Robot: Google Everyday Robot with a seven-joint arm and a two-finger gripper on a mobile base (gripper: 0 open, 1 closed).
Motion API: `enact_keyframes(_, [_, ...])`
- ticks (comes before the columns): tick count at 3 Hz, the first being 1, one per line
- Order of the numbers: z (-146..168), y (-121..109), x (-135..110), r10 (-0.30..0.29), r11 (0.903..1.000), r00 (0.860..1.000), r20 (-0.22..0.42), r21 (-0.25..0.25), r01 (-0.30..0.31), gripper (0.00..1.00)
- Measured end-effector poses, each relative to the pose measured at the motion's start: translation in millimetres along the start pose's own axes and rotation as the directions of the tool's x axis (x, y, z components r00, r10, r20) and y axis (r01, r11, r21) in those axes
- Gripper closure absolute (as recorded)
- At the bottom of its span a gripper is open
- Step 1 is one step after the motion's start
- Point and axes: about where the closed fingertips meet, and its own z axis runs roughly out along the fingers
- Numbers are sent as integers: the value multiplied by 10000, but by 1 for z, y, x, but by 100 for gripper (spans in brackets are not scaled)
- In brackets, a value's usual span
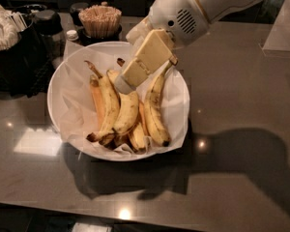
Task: Pick banana from white bowl
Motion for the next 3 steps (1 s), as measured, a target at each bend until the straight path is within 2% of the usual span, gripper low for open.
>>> enact_keyframes(1, [25, 4, 0, 738, 9957, 9970, -227, -540, -750, 0])
enact_keyframes(2, [45, 1, 21, 2007, 9760, 9778, -600, -742, -2049, 0])
enact_keyframes(3, [59, 0, 51, 3365, 9369, 9357, -1063, -626, -3440, 0])
